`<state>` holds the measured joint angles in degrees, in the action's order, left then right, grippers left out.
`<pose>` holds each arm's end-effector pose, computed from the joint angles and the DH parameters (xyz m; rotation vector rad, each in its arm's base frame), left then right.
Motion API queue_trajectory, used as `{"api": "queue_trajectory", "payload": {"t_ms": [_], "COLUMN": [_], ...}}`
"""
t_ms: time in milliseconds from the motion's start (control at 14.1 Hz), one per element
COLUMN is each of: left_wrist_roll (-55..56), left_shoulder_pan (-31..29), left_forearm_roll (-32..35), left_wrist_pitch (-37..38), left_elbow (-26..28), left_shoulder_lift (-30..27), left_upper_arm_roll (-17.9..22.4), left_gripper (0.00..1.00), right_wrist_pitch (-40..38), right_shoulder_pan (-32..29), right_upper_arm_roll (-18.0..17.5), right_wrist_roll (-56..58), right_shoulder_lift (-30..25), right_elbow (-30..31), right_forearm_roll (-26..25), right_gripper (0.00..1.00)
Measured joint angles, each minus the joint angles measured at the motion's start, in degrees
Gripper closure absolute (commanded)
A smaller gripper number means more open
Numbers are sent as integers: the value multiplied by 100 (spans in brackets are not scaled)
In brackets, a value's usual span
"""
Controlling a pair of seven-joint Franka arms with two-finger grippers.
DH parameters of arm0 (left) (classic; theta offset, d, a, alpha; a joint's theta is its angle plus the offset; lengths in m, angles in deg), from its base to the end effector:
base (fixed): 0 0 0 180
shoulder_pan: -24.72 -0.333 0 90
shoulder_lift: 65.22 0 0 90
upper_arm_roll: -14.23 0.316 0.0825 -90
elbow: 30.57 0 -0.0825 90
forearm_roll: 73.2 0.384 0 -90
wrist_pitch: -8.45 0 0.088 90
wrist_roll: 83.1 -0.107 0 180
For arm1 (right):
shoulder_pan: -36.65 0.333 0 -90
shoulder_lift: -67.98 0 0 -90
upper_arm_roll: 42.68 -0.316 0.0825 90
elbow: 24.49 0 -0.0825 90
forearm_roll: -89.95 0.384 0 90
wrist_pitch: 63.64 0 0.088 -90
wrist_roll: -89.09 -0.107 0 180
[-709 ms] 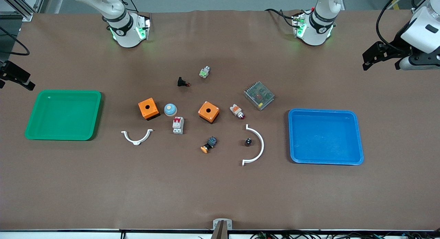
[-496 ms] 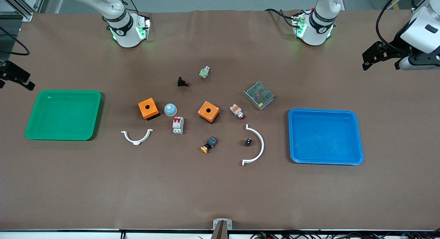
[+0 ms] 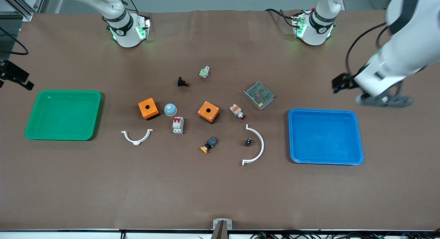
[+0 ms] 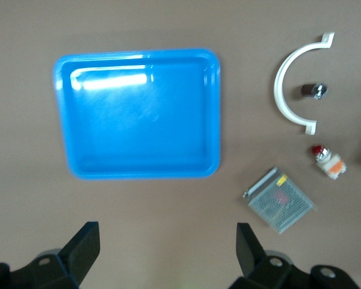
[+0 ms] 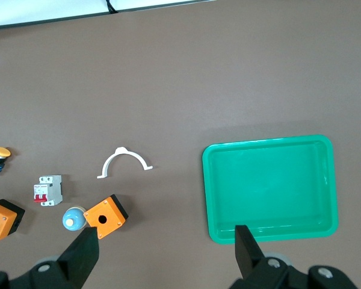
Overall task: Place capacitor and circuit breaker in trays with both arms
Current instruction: 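Reach the left gripper toward the black capacitor near the white clamp, then grasp the capacitor with the left gripper while the right gripper reaches the breaker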
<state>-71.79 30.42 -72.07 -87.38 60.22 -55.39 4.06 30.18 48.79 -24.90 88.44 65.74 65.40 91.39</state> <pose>0.5855 -0.1567 0.5281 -3.1278 0.1268 0.1271 0.5472 -0.0552 0.6523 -3.1000 0.1715 -0.1668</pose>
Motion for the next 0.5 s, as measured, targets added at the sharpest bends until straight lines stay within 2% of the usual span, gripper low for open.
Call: {"api": "queue_trajectory", "payload": {"t_ms": [284,496], "left_wrist_roll": [1357,2147], "left_shoulder_pan": [866,1385], "left_forearm_roll": [64,84], "left_wrist_pitch": [-1231,-2006], "left_elbow": [-94,-426], "left_shoulder_lift": [1214,2076], "left_upper_arm_roll": [-49,-34], "left_gripper": [0,2], "right_wrist_pitch": [-17,-95], "right_shoulder_pan": [127,551], "right_upper_arm_roll": [-21,-43], "right_wrist_roll": [1,1], "right_shoulder_lift": [258,582], "right_elbow": [0,20], "right_forearm_roll": [4,12], "right_gripper": [0,0]}}
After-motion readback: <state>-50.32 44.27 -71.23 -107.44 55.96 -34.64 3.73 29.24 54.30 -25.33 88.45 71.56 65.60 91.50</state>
